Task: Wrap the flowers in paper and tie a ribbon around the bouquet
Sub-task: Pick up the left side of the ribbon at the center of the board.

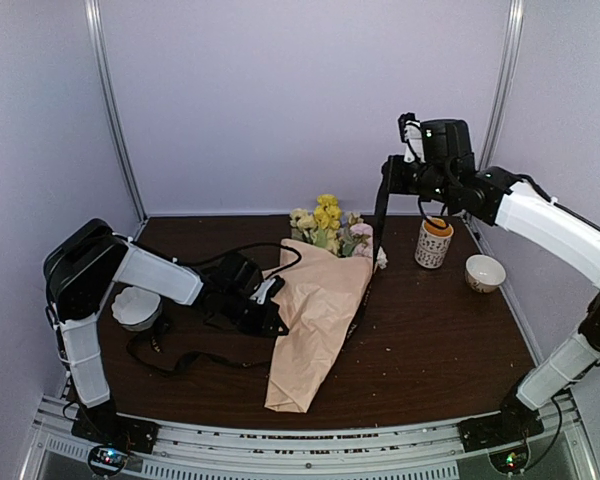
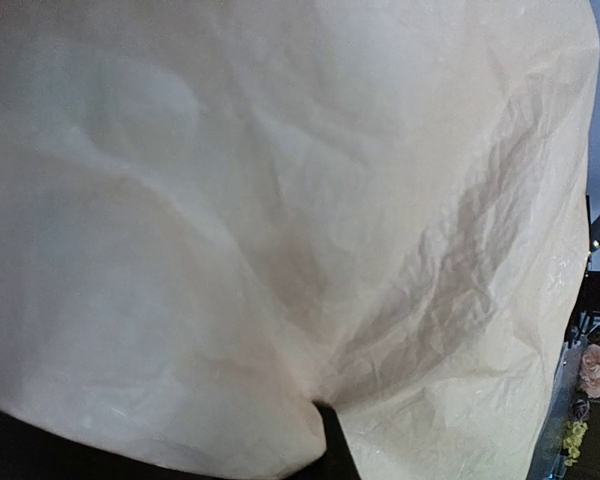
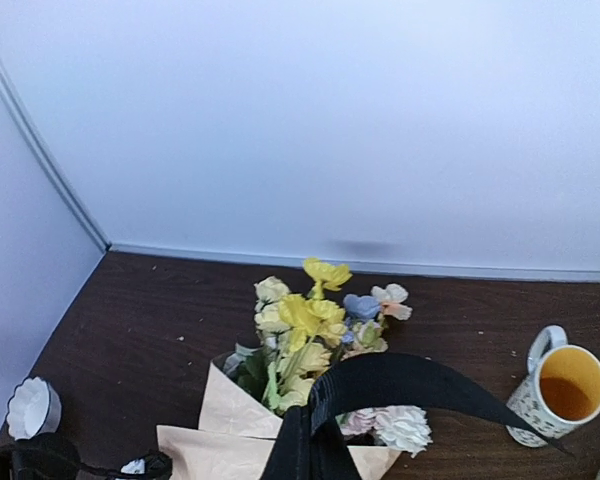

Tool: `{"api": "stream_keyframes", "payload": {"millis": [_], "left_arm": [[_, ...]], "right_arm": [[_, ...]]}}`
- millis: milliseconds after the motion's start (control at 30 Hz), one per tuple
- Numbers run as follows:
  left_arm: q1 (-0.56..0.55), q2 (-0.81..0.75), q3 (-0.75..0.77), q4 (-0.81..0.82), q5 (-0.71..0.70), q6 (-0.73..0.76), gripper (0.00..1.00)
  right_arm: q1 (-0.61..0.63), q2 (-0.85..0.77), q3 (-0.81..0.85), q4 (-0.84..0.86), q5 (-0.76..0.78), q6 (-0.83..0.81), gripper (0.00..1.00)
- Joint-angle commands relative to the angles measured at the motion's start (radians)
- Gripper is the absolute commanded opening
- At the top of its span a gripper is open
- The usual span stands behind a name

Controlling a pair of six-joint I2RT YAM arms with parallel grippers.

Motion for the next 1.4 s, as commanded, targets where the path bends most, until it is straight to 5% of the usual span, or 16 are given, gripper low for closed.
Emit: {"api": "stream_keyframes", "payload": {"millis": [0, 200, 533, 867, 1033, 1367], "left_arm": [[-0.005, 0.044, -0.001, -0.064, -0.043, 0.022, 0.0], [-0.005, 0.055, -0.002, -0.052, -0.037, 0.013, 0.0], [-0.005, 0.051, -0.025, -0.018, -0.02, -0.013, 0.0], [-0.009, -0.035, -0.028, -0.032, -0.072, 0.01, 0.33], [-0.049, -0.142, 0.027, -0.152, -0.239, 0.125, 0.53], [-0.095, -0.466, 0.037, -0.402, -0.713, 0.206, 0.65]], "right_arm": [[0.068, 0.097, 0.118, -0.025, -0.189, -0.077, 0.0], [0.172, 0.273, 0.09, 0.028, -0.44, -0.026, 0.0], [0.167, 0.462, -0.107, 0.213, -0.54, 0.191, 0.0], [0.157, 0.572, -0.162, 0.247, -0.536, 0.256, 0.0], [0.155, 0.578, -0.188, 0.246, -0.517, 0.26, 0.0], [0.157, 0.581, -0.215, 0.234, -0.516, 0.244, 0.0]]}}
